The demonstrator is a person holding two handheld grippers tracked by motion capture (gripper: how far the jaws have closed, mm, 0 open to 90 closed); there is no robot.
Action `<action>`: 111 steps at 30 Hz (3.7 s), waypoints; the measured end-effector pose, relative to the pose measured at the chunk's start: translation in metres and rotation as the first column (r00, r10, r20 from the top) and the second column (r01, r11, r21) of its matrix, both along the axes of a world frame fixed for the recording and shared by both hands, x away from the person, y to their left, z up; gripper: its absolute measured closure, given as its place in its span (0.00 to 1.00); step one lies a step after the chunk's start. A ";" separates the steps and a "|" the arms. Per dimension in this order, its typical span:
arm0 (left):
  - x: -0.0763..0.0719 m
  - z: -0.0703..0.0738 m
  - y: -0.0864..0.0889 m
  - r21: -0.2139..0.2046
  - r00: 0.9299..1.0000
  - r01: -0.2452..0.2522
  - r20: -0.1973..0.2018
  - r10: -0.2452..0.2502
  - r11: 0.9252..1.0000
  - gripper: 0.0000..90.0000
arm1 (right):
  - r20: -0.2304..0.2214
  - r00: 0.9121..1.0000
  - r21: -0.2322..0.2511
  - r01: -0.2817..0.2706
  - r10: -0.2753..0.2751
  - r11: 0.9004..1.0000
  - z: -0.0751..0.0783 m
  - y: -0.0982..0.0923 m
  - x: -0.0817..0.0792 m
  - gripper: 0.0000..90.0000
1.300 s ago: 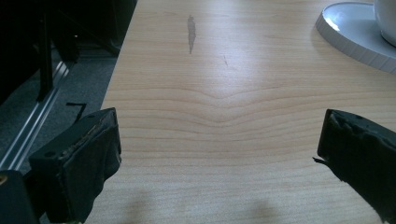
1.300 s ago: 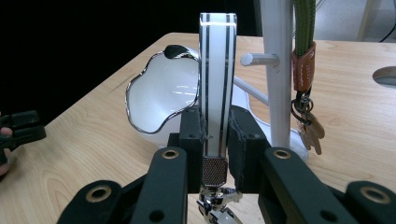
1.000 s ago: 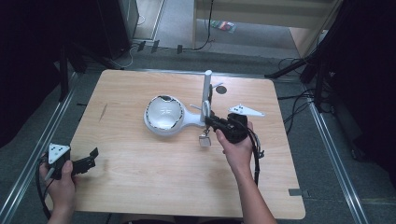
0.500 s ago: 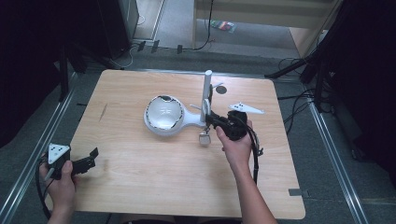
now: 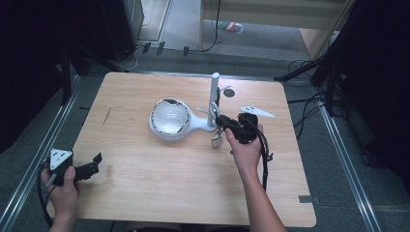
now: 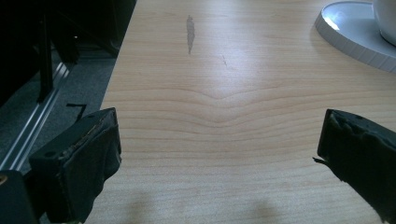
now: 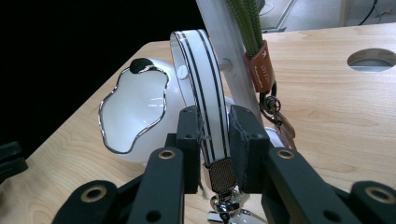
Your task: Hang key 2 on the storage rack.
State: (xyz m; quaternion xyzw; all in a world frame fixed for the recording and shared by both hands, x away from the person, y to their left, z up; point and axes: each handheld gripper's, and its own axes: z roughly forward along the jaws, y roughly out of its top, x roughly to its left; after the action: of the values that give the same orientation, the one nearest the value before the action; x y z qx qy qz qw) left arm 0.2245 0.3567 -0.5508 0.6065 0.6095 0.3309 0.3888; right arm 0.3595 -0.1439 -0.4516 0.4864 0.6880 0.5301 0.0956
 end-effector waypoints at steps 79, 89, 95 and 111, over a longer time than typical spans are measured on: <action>0.000 0.000 0.000 -0.001 1.000 -0.005 -0.002 0.005 1.000 0.00 | 0.099 0.953 -0.259 0.304 -0.288 0.917 -0.044 -0.090 -0.070 0.00; 0.000 0.000 0.000 0.002 1.000 -0.003 -0.001 0.003 1.000 0.00 | 0.077 0.947 -0.278 0.321 -0.312 0.905 -0.060 -0.108 -0.082 0.00; 0.000 0.000 0.001 -0.001 1.000 -0.001 -0.002 0.001 1.000 0.00 | 0.064 0.943 -0.272 0.331 -0.326 0.904 -0.067 -0.124 -0.091 0.00; 0.000 0.000 0.000 0.001 1.000 -0.002 -0.002 0.002 1.000 0.00 | 0.068 0.934 -0.311 0.354 -0.351 0.882 -0.076 -0.160 -0.116 0.00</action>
State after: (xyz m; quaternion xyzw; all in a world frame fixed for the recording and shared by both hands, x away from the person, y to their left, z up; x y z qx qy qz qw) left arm 0.2244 0.3570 -0.5506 0.6066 0.6103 0.3309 0.3873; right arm 0.2435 -0.3034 -0.5279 0.5789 0.6640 0.3883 0.2707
